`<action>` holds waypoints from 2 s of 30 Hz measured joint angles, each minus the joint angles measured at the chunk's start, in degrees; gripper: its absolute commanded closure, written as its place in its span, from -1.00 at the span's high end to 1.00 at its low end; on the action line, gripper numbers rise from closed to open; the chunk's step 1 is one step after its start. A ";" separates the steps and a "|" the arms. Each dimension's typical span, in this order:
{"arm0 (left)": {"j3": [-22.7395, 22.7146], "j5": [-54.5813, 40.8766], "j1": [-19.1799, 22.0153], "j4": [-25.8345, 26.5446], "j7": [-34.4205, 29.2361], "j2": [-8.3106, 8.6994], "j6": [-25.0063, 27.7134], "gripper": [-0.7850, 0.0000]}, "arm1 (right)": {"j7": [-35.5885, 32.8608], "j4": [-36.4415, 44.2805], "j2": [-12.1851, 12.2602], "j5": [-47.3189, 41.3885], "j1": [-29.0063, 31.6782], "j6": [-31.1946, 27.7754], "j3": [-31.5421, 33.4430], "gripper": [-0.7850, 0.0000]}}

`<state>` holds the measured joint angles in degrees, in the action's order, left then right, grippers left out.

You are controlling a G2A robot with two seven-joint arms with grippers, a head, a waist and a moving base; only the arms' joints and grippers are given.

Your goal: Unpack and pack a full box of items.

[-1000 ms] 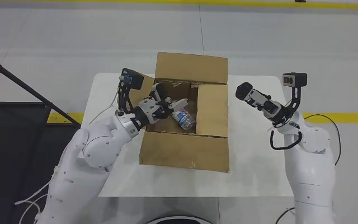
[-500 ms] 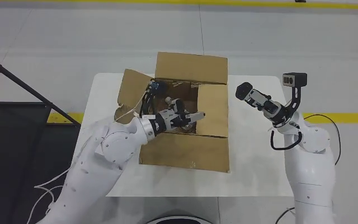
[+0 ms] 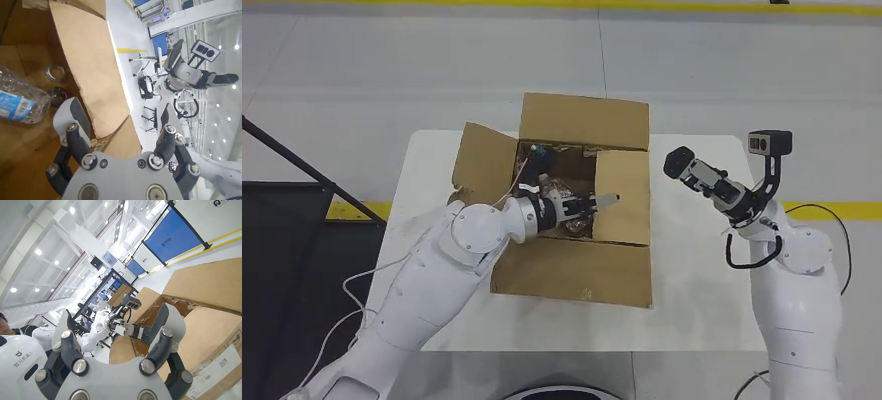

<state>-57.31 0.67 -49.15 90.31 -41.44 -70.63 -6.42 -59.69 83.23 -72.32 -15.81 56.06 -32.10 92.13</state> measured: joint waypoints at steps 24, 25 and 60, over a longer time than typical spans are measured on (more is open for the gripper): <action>4.17 -2.16 4.98 -4.70 0.99 -2.44 2.78 1.00 | 4.34 5.04 3.07 -1.58 7.06 -0.30 7.48 1.00; 3.96 -2.09 5.03 -4.07 0.99 -2.42 2.74 1.00 | 4.52 5.03 3.15 -1.68 7.17 -0.44 7.56 1.00; 23.29 -7.55 21.29 -22.57 13.53 -15.10 13.63 1.00 | 16.92 12.41 5.87 -1.99 23.44 -4.82 20.81 1.00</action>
<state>-34.02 -6.88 -27.86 67.74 -27.91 -85.73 7.21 -42.77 95.65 -66.45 -17.80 79.50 -36.92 112.94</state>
